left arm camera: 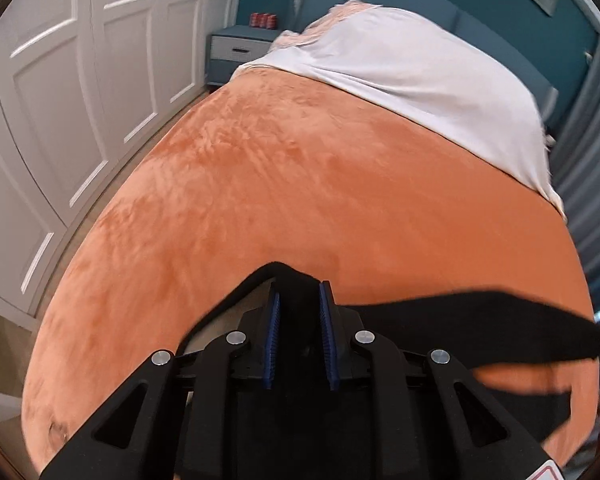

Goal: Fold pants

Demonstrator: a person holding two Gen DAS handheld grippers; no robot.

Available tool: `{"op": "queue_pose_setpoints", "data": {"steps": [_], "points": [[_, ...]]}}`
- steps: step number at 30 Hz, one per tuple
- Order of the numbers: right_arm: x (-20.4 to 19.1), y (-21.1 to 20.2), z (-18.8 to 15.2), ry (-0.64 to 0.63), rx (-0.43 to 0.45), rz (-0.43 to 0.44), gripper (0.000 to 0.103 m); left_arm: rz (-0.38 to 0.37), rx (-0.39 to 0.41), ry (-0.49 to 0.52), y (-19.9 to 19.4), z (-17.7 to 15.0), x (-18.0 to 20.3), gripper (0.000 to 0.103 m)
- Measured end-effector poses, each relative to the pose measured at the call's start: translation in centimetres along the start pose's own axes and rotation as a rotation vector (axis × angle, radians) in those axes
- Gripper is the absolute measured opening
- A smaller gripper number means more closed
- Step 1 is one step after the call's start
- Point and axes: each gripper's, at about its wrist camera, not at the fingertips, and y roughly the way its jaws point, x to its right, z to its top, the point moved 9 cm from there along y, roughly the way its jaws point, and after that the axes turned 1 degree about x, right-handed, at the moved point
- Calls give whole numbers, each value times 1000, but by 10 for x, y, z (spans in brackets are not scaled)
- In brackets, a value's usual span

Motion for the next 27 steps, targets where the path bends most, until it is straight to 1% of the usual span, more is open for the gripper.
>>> {"op": "queue_pose_setpoints", "data": {"steps": [1, 2, 4, 5, 6, 9, 10, 11, 12, 13, 14, 15, 16, 17, 18, 19, 21, 22, 23, 24, 25, 26, 27], "points": [[-1, -14, -9, -21, -2, 7, 8, 6, 2, 12, -12, -13, -5, 15], [-3, -24, -18, -47, -4, 1, 8, 17, -8, 32, -27, -32, -11, 14], [1, -41, -43, -84, -31, -11, 8, 36, -40, 45, -37, -64, -23, 12], [5, -45, -56, -94, -53, -22, 8, 80, -55, 60, -37, -78, -33, 0], [13, -47, -75, -121, -90, -50, 8, 140, -75, 75, -37, -98, -45, 0], [30, -34, -118, -169, -192, -111, 8, 216, -177, 60, -22, -149, -74, 0], [36, -32, -133, -165, -225, -123, 9, 216, -201, 43, -16, -159, -78, 0], [43, -29, -146, -161, -250, -137, 9, 187, -232, -11, -10, -171, -81, 0], [47, -25, -157, -154, -275, -147, 10, 161, -241, -56, -10, -176, -81, 1], [49, -23, -165, -146, -285, -154, 11, 124, -237, -111, -9, -179, -79, 4], [49, -23, -169, -146, -286, -157, 11, 82, -230, -169, -7, -178, -76, 16], [47, -24, -173, -138, -283, -157, 11, 66, -223, -208, -6, -175, -75, 40], [46, -24, -173, -130, -280, -156, 11, 52, -197, -258, -3, -170, -73, 55], [45, -24, -172, -125, -273, -159, 12, 40, -171, -297, -2, -163, -70, 71], [45, -24, -171, -114, -267, -161, 13, 23, -147, -346, 3, -154, -65, 73], [44, -23, -170, -107, -263, -163, 13, -3, -148, -376, 10, -149, -60, 73], [43, -24, -167, -93, -254, -175, 13, -46, -203, -429, 34, -143, -47, 73], [42, -25, -167, -89, -252, -183, 14, -51, -234, -457, 48, -143, -44, 73], [41, -26, -167, -84, -250, -189, 15, -37, -269, -476, 61, -145, -44, 73], [42, -30, -168, -70, -249, -200, 19, -18, -298, -498, 69, -149, -45, 71], [43, -32, -167, -63, -246, -214, 27, -10, -332, -525, 77, -153, -45, 67], [45, -36, -167, -55, -238, -228, 31, 2, -372, -561, 82, -158, -47, 49], [47, -42, -167, -34, -227, -239, 41, 14, -379, -575, 82, -158, -49, 34]]}}
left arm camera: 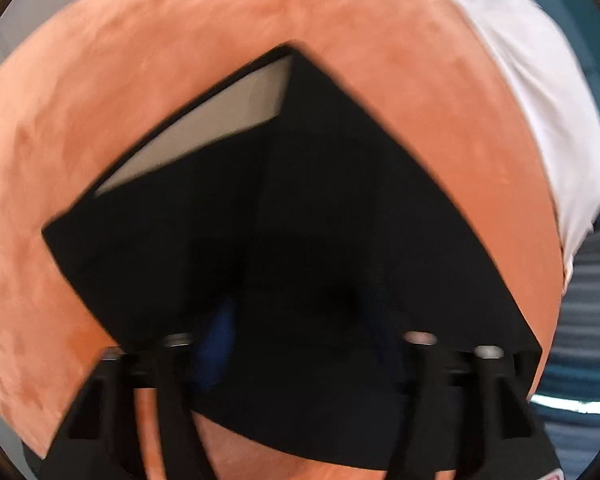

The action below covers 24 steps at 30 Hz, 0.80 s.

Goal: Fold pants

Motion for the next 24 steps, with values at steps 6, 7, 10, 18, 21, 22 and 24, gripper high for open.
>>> {"op": "queue_pose_setpoints", "data": {"steps": [6, 7, 10, 18, 21, 22, 24], "points": [[2, -55, -11, 106, 127, 2, 70, -117, 63, 167, -82, 14, 30, 22], [0, -64, -14, 113, 139, 11, 70, -132, 76, 206, -103, 13, 34, 22], [-10, -89, -26, 129, 167, 47, 70, -101, 117, 323, -152, 11, 32, 22], [-33, -86, -81, 107, 83, 68, 81, 548, 94, 442, -85, -6, -84, 22], [-35, -78, -92, 163, 41, 103, 81, 482, 132, 370, -87, -26, -83, 24], [-35, -79, -93, 176, 40, 117, 81, 446, 155, 352, -95, -33, -76, 24], [-33, -80, -89, 213, 43, 155, 81, 422, 218, 376, -113, -49, -49, 27]]}}
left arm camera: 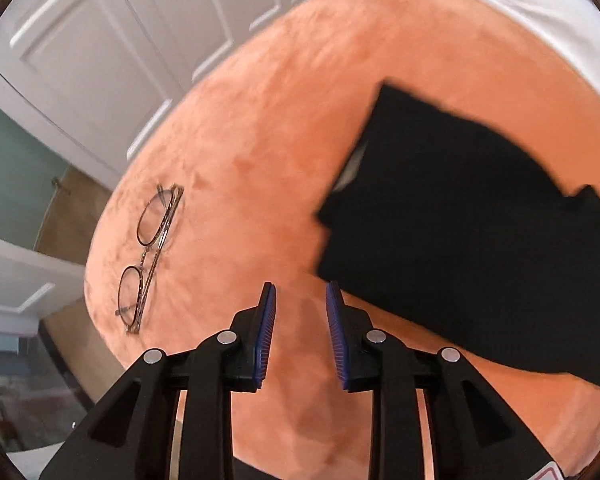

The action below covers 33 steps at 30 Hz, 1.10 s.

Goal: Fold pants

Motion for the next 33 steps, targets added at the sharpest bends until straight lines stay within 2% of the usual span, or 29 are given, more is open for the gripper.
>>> {"op": "queue_pose_setpoints", "data": {"steps": [1, 3, 5, 6, 8, 9, 11, 12, 13, 14, 15, 16, 17, 18, 19, 21, 22, 24, 26, 27, 28, 29, 30, 32, 33], "points": [[1, 2, 5, 45, -2, 37, 81, 1, 38, 18, -16, 0, 13, 30], [4, 8, 17, 150, -1, 106, 81, -25, 104, 48, -44, -3, 46, 58], [4, 19, 31, 243, -12, 166, 81, -78, 138, 74, -70, -20, 76, 61], [3, 29, 41, 283, -28, 188, 81, -93, 145, 91, -69, -21, 90, 61], [9, 41, 58, 316, -31, 149, 81, -130, 147, 143, -84, -37, 125, 61], [23, 42, 69, 339, -6, 76, 81, -145, 144, 163, -86, -44, 134, 61], [44, 42, 87, 362, 47, -6, 85, -170, 143, 191, -95, -58, 155, 61], [55, 50, 94, 357, 31, -50, 90, -183, 139, 219, -97, -63, 169, 64], [61, 64, 96, 344, -21, -67, 89, -183, 134, 230, -100, -69, 173, 65], [61, 79, 97, 329, -77, -48, 86, -193, 122, 249, -100, -73, 185, 66], [53, 98, 99, 306, -139, 27, 54, -195, 112, 260, -97, -80, 187, 66], [46, 106, 102, 290, -176, 67, 15, -192, 97, 269, -96, -83, 194, 66], [40, 108, 111, 264, -187, 77, 7, -193, 90, 274, -93, -87, 194, 66], [28, 96, 132, 218, -131, 115, 4, -187, 84, 272, -94, -88, 197, 66], [12, 78, 151, 155, -65, 176, 4, -184, 87, 270, -92, -89, 195, 66], [-23, 21, 181, -57, 91, 258, 4, -172, 99, 267, -95, -89, 192, 66], [-28, 3, 184, -132, 129, 256, 4, -168, 98, 269, -94, -90, 190, 66], [-13, -11, 173, -271, 146, 140, 5, -164, 74, 278, -89, -95, 192, 66], [26, 9, 150, -332, 94, -14, 21, -164, 50, 285, -82, -100, 195, 66], [69, 35, 128, -305, -9, -165, 29, -166, 27, 286, -76, -104, 197, 66], [102, 52, 108, -260, -109, -261, 29, -176, 6, 291, -73, -109, 201, 66], [126, 60, 89, -205, -177, -312, 29, -184, -1, 293, -71, -110, 203, 66], [141, 57, 74, -120, -174, -300, 29, -186, -4, 295, -71, -114, 205, 66], [136, 41, 64, -18, -102, -197, 30, -181, -4, 305, -72, -118, 207, 69], [122, 32, 56, 38, -75, -109, 38, -177, -6, 311, -71, -120, 207, 74]]}}
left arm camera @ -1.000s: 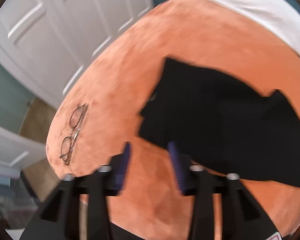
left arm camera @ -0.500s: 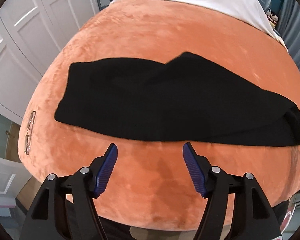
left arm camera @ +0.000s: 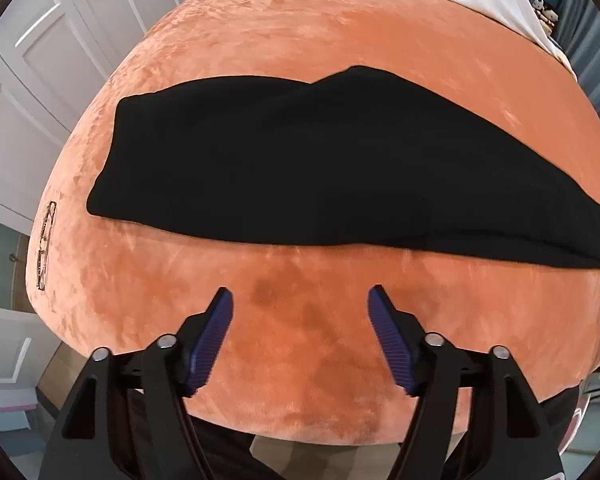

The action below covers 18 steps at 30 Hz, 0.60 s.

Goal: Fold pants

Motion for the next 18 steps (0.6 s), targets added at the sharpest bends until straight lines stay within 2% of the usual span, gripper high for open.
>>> {"op": "queue_pose_setpoints", "data": {"steps": [1, 4, 6, 8, 9, 11, 13, 14, 15, 16, 18], "points": [[-8, -5, -5, 12, 3, 38, 47, 6, -4, 3, 2, -2, 0, 74], [-41, -11, -17, 33, 6, 162, 50, -1, -29, -11, 6, -6, -1, 74], [-58, 1, -15, 63, -6, 196, 50, -35, -41, -48, 5, -9, -3, 74], [-65, 16, -10, 78, -19, 143, 50, -46, -39, -64, 1, -11, -6, 74], [-61, 27, -4, 91, -21, 76, 50, -39, -30, -62, -3, -13, -10, 74], [-52, 38, 9, 113, 7, -13, 50, 3, -8, -56, -10, -15, -20, 74], [-45, 47, 12, 91, -4, -50, 50, 31, -5, -56, -11, -19, -30, 74], [-44, 55, 10, 76, -35, -60, 45, 32, -12, -66, -11, -21, -35, 74], [-48, 65, 6, 59, -77, -60, 26, 32, -17, -76, -10, -23, -38, 74], [-51, 67, 4, 42, -103, -52, 16, 34, -26, -92, -8, -25, -42, 74], [-62, 51, 12, 6, -66, -20, 13, 35, -38, -111, -5, -26, -48, 74]]}}
